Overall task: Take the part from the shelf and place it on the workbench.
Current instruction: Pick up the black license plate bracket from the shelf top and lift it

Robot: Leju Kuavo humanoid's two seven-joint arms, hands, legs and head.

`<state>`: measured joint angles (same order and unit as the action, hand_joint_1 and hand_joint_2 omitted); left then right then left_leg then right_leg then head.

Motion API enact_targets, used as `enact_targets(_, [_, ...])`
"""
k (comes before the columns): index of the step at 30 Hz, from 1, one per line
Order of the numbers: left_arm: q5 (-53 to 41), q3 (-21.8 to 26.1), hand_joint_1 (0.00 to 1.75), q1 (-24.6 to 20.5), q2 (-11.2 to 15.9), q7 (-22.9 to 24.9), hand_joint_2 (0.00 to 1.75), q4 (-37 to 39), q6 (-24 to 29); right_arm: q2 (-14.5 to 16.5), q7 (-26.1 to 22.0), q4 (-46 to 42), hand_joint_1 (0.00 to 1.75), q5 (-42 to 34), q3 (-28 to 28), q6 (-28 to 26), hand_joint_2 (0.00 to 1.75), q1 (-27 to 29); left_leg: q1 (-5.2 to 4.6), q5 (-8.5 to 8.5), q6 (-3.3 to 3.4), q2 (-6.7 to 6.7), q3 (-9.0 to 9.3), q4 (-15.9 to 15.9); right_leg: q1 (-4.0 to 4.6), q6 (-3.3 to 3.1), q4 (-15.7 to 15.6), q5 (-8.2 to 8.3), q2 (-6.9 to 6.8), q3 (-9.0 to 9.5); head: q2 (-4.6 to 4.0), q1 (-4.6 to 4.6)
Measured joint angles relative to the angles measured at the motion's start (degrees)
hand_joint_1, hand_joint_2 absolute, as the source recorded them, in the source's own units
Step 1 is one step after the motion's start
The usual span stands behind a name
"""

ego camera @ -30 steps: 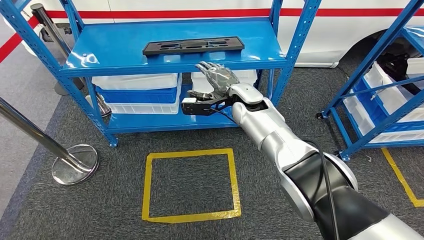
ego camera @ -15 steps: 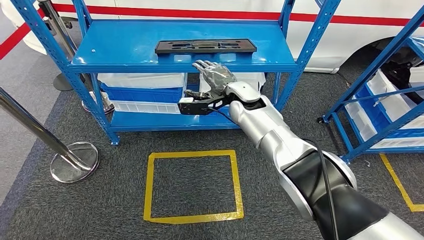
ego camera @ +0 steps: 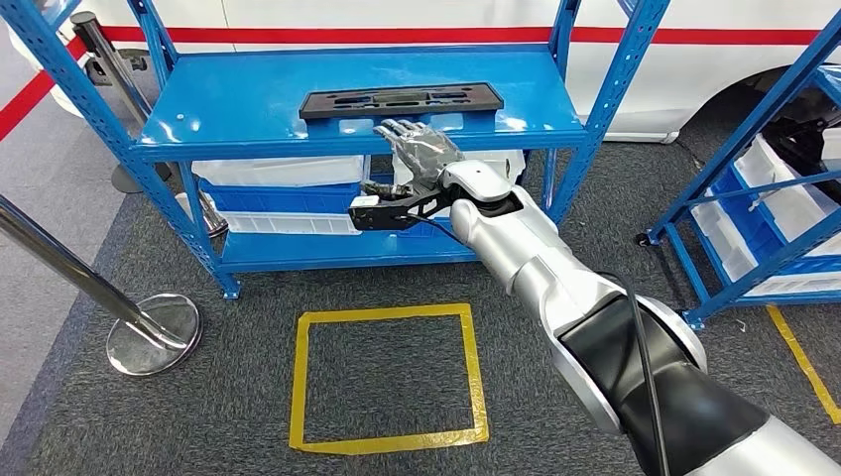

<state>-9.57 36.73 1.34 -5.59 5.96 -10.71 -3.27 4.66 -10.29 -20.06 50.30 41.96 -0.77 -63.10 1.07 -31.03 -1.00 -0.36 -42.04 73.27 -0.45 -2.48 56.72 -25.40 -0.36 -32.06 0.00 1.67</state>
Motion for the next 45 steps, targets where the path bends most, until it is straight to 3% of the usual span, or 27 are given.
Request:
enact_targets(1, [-0.03, 0.05, 0.00, 0.05, 0.05, 0.01, 0.00, 0.00, 0.05, 0.00, 0.03, 0.04, 0.00, -0.08, 0.15, 0.06, 0.00, 0.05, 0.28, 1.68, -0.34, 0.05, 0.00, -1.15, -0.22, 0.28, 0.33, -0.43, 0.02, 0.21, 0.00, 0.00])
enact_targets(3, [-0.11, 0.22, 0.00, 0.17, 0.13, 0.01, 0.00, 0.00, 0.10, 0.00, 0.07, 0.06, 0.00, -0.20, 0.25, 0.11, 0.00, 0.04, 0.71, 6.00, -1.02, 0.25, 2.40, -7.73, -0.68, 1.10, 1.35, -1.62, 0.06, 0.58, 0.00, 0.01])
enact_targets(4, [-0.18, 0.32, 0.00, 0.19, 0.13, 0.02, 0.00, 0.00, 0.05, -0.01, 0.12, 0.06, 0.00, -0.27, 0.27, 0.13, 0.00, -0.01, 0.71, 7.20, -1.10, 0.31, 3.76, -10.90, -0.70, 1.61, 2.04, -2.24, 0.11, 0.56, 0.00, -0.08])
enact_targets(6, [-0.38, 0.52, 0.00, 0.09, 0.10, 0.03, 0.00, 0.00, -0.06, -0.03, 0.28, 0.06, 0.00, -0.42, 0.37, 0.19, 0.00, -0.07, 0.52, 7.15, -0.50, 0.29, 4.87, -13.19, -0.51, 2.43, 2.76, -2.97, 0.19, 0.29, 0.00, -0.18])
enact_targets(9, [-0.64, 0.81, 0.00, -0.07, 0.10, 0.02, 0.00, 0.00, -0.33, -0.05, 0.46, 0.06, 0.00, -0.58, 0.80, 0.26, 0.00, -0.08, 0.45, 6.76, 1.02, 0.17, 4.98, -13.32, -0.58, 3.20, 2.96, -3.54, 0.18, 0.24, 0.00, -0.18])
enact_targets(10, [-0.71, 0.88, 0.00, -0.03, 0.10, 0.02, 0.00, 0.00, -0.44, -0.07, 0.51, 0.06, 0.00, -0.61, 0.95, 0.30, 0.00, -0.14, 0.50, 6.66, 1.42, 0.17, 5.16, -13.48, -0.67, 3.41, 4.06, -4.29, 0.17, -0.21, 0.00, -0.16])
enact_targets(12, [-0.83, 0.96, 0.00, 0.01, 0.10, 0.01, 0.00, 0.00, -0.53, -0.23, 0.60, 0.07, 0.00, -0.70, 1.25, 0.46, 0.00, -0.20, 0.46, 6.41, 2.05, 0.19, 5.57, -13.65, -0.74, 3.65, 9.84, -7.02, 0.19, -3.17, 0.00, -0.15])
enact_targets(14, [-0.99, 1.00, 0.00, 0.00, 0.11, 0.01, 0.00, 0.00, -0.54, -0.44, 0.64, 0.18, 0.00, -0.86, 1.50, 0.53, 0.00, -0.05, 0.18, 6.07, 2.49, 0.13, 5.90, -13.66, -0.71, 3.64, 17.26, -9.34, 0.20, -7.64, 0.00, -0.15])
enact_targets(15, [-1.08, 1.01, 0.00, -0.01, 0.11, 0.01, 0.00, 0.00, -0.54, -0.49, 0.67, 0.27, 0.00, -0.94, 1.58, 0.50, 0.00, 0.06, 0.01, 5.89, 2.63, 0.06, 6.12, -13.66, -0.65, 3.49, 19.07, -9.15, 0.21, -9.09, 0.00, -0.15])
enact_targets(16, [-1.16, 1.01, 0.00, -0.03, 0.12, 0.01, 0.00, 0.00, -0.54, -0.51, 0.71, 0.34, 0.00, -1.02, 1.62, 0.47, 0.00, 0.12, -0.18, 5.68, 2.73, -0.05, 6.44, -13.66, -0.50, 3.17, 18.54, -7.68, 0.23, -9.43, 0.00, -0.15])
enact_targets(19, [-1.27, 1.02, 0.00, -0.01, -0.08, 0.01, 0.00, 0.00, -0.54, -0.62, 1.04, 0.42, 0.00, -1.17, 1.66, 0.33, 0.00, -0.17, -0.60, 5.03, 2.76, -0.31, 7.53, -13.79, 0.47, 1.09, 8.48, -0.71, 0.32, -5.88, 0.00, -0.25])
enact_targets(21, [-1.28, 1.05, 0.00, -0.03, -0.32, 0.01, 0.00, 0.00, -0.50, -0.75, 1.76, 0.44, 0.00, -1.28, 1.67, 0.12, 0.00, -0.54, -0.46, 4.90, 2.40, -0.35, 7.66, -13.94, 1.16, -0.03, 4.29, 0.65, 0.32, -4.22, 0.00, -0.30])
enact_targets(23, [-1.27, 1.14, 0.00, -0.12, -0.38, 0.02, 0.00, 0.00, -0.46, -0.92, 2.89, 0.48, 0.00, -1.34, 1.67, 0.00, 0.00, -0.93, -0.38, 4.95, 1.76, -0.31, 7.74, -14.27, 1.43, -0.34, 3.05, 0.40, 0.31, -3.71, 0.00, -0.28])
enact_targets(26, [-1.26, 1.33, 0.00, -0.13, -0.32, 0.06, 0.00, -0.02, -0.28, -1.36, 4.42, 0.58, 0.00, -1.44, 1.68, -0.07, 0.00, -1.59, -0.47, 3.48, 0.86, -0.06, 7.03, -12.26, 0.67, -0.27, 0.75, 0.84, 0.11, -2.08, 0.00, -0.28])
enact_targets(29, [-1.26, 1.39, 0.00, 0.01, -0.29, 0.30, 0.00, -0.02, 0.01, -1.93, 5.61, 0.95, 0.00, -1.62, 1.69, -0.08, 0.00, -1.99, -0.02, -0.58, -0.02, 0.03, 1.96, -2.36, 0.38, -0.30, 0.23, 0.63, 0.05, -1.22, 0.00, -0.30])
enact_targets(30, [-1.27, 1.43, 0.00, 0.04, -0.26, 0.38, 0.00, -0.02, 0.12, -2.07, 5.84, 1.13, 0.00, -1.66, 1.69, -0.08, 0.00, -1.97, 0.15, -0.86, -0.31, 0.04, 0.57, -0.12, 0.33, -0.21, 0.35, 0.39, 0.09, -1.05, 0.00, -0.31])
enact_targets(31, [-1.27, 1.49, 0.00, 0.06, -0.23, 0.43, 0.00, -0.02, 0.21, -2.22, 6.05, 1.30, 0.00, -1.69, 1.69, -0.06, 0.00, -1.94, 0.29, 0.00, -0.56, 0.06, 0.14, 0.07, 0.25, -0.04, 0.54, 0.09, 0.14, -0.87, 0.00, -0.31])
enact_targets(33, [-1.27, 1.73, 0.00, 0.09, -0.18, 0.52, 0.00, -0.04, 0.33, -2.55, 6.62, 1.57, 0.00, -1.74, 1.69, -0.04, 0.00, -2.00, 0.55, 4.26, -0.85, 0.19, 2.30, -5.70, -0.02, 0.52, 1.26, -0.79, 0.21, -0.44, 0.00, -0.31])
enact_targets(35, [-1.27, 2.08, 0.00, 0.11, -0.22, 0.55, 0.00, -0.07, 0.38, -2.87, 7.03, 1.77, 0.00, -1.75, 1.68, -0.04, 0.00, -2.15, 0.49, 6.64, -0.59, 0.28, 5.17, -11.74, 0.03, 1.27, 2.23, -1.72, 0.26, -0.47, 0.00, -0.30])
enact_targets(40, [-1.41, 2.46, 0.00, 0.06, -0.32, 0.56, 0.00, -0.29, 0.25, -3.36, 7.02, 2.03, 0.00, -1.64, 1.67, -0.01, 0.00, -2.29, 0.35, 6.09, 1.32, 0.15, 6.19, -13.87, 0.12, 2.59, 3.39, -2.77, 0.30, -1.08, 0.00, -0.26])
enact_targets(42, [-1.61, 2.53, 0.00, 0.10, -0.35, 0.56, 0.00, -0.36, 0.19, -3.59, 6.85, 2.06, 0.00, -1.53, 1.67, 0.10, 0.00, -2.38, 0.50, 6.00, 2.02, 0.20, 6.67, -14.32, -0.10, 3.10, 7.78, -5.12, 0.31, -3.15, 0.00, -0.25])
enact_targets(44, [-1.83, 2.68, 0.00, 0.05, -0.35, 0.56, 0.00, -0.37, 0.07, -3.74, 6.71, 2.21, 0.00, -1.45, 1.67, 0.27, 0.00, -2.25, 0.45, 5.75, 2.44, 0.19, 6.93, -14.36, -0.26, 3.43, 15.21, -7.89, 0.32, -7.25, 0.00, -0.25])
enact_targets(45, [-1.89, 2.76, 0.00, 0.01, -0.34, 0.55, 0.00, -0.39, -0.04, -3.75, 6.68, 2.32, 0.00, -1.41, 1.67, 0.38, 0.00, -2.09, 0.42, 5.59, 2.54, 0.13, 7.08, -14.35, -0.33, 3.51, 17.89, -8.28, 0.31, -9.02, 0.00, -0.25])
